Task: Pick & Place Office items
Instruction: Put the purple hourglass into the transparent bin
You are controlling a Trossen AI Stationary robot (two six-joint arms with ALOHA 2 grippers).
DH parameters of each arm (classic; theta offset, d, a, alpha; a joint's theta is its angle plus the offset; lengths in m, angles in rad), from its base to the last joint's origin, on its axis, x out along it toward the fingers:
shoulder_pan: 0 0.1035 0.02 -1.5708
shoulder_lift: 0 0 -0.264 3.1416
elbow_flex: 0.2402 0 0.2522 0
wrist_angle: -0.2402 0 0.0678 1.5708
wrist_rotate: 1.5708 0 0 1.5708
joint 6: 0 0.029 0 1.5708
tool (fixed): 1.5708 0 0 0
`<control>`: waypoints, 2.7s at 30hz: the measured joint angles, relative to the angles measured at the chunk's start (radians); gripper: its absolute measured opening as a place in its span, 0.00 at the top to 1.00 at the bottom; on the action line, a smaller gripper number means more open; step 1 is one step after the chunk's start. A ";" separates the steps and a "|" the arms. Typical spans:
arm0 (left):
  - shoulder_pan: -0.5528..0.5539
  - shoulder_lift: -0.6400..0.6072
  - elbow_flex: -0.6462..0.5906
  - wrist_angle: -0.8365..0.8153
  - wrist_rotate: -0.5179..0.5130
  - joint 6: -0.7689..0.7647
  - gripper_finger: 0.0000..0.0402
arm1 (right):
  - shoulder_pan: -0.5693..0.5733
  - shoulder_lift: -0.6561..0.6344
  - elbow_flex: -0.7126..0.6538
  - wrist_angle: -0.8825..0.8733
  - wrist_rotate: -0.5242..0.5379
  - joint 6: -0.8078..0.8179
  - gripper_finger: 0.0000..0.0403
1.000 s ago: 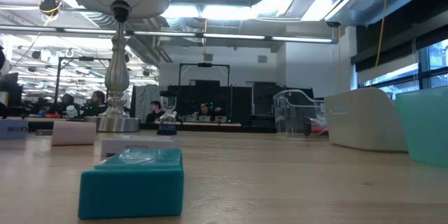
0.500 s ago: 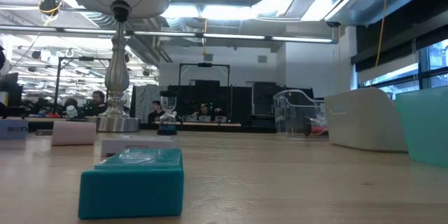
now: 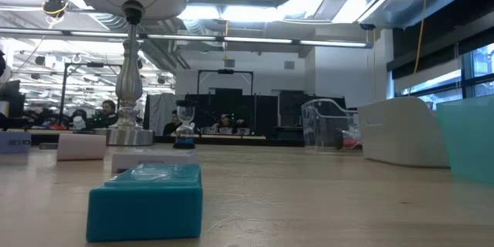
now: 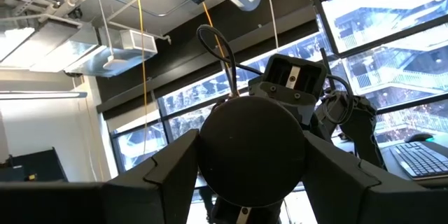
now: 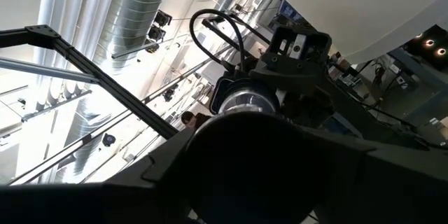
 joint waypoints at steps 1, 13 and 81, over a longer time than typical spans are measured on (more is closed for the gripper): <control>0.000 0.000 0.000 0.000 0.001 0.000 0.47 | 0.000 0.000 0.000 -0.002 0.000 0.000 0.48; 0.001 0.000 0.000 -0.017 0.027 -0.076 0.35 | 0.000 0.000 0.000 -0.010 -0.004 0.004 0.48; 0.129 0.000 -0.001 -0.350 -0.414 -0.277 0.32 | -0.318 -0.029 -0.087 -1.491 0.688 -0.719 0.48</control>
